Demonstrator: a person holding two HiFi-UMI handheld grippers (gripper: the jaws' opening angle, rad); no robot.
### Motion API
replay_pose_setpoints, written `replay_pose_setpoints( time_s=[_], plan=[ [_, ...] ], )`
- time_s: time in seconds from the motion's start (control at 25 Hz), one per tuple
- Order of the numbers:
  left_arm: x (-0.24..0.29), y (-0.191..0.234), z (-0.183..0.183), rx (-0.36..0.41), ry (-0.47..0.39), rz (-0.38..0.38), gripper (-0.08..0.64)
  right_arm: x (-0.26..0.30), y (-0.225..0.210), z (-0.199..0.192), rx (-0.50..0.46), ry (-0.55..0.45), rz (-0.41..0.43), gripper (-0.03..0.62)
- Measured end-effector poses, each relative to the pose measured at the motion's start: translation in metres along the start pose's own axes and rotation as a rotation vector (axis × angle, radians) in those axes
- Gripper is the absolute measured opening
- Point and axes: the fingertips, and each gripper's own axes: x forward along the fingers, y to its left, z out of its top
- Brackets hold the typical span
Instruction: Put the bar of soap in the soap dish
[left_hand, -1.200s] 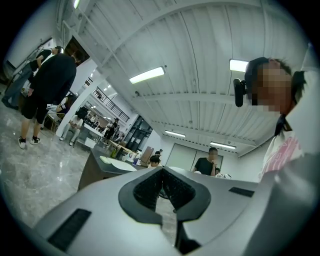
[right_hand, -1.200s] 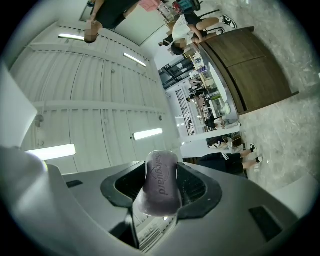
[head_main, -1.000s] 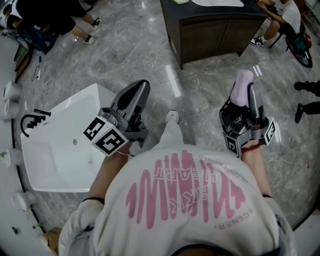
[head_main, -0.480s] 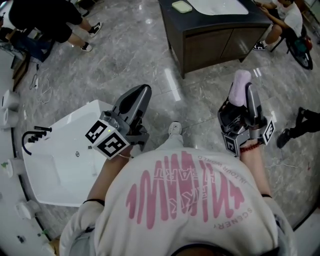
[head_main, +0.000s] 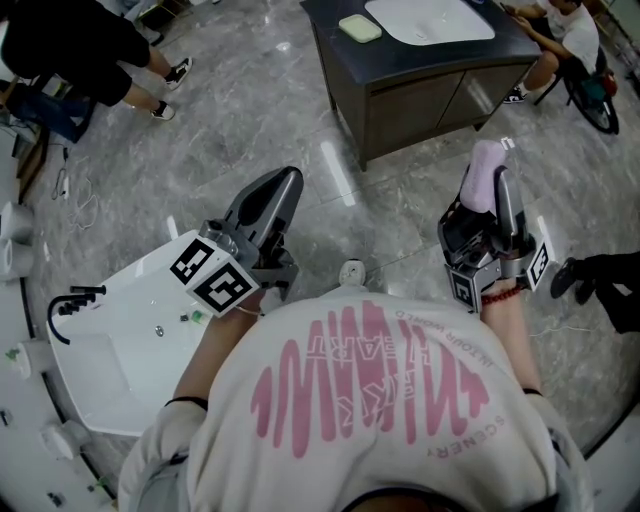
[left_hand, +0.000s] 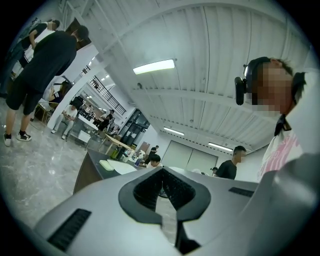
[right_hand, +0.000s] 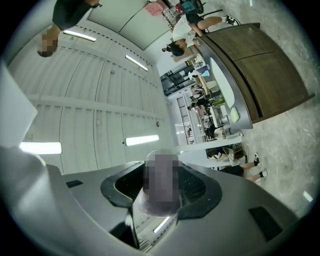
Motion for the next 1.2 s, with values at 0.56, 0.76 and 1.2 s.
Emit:
replay_pose_setpoints(
  time_s=[0.56, 0.76, 1.2],
  plan=[
    [0.052, 0.057, 0.045, 0.008, -0.003, -0.066, 0.009, 0.064, -0.024, 0.022, -0.049, -0.032, 0.011, 0.202],
    [0.063, 0.074, 0.055, 0.014, -0.006, -0.069, 0.011, 0.077, -0.032, 0.031, -0.057, -0.049, 0.014, 0.202],
    [0.08, 0.089, 0.068, 0.034, -0.014, -0.097, 0.009, 0.09, -0.035, 0.046, -0.083, -0.089, 0.034, 0.202]
  ],
)
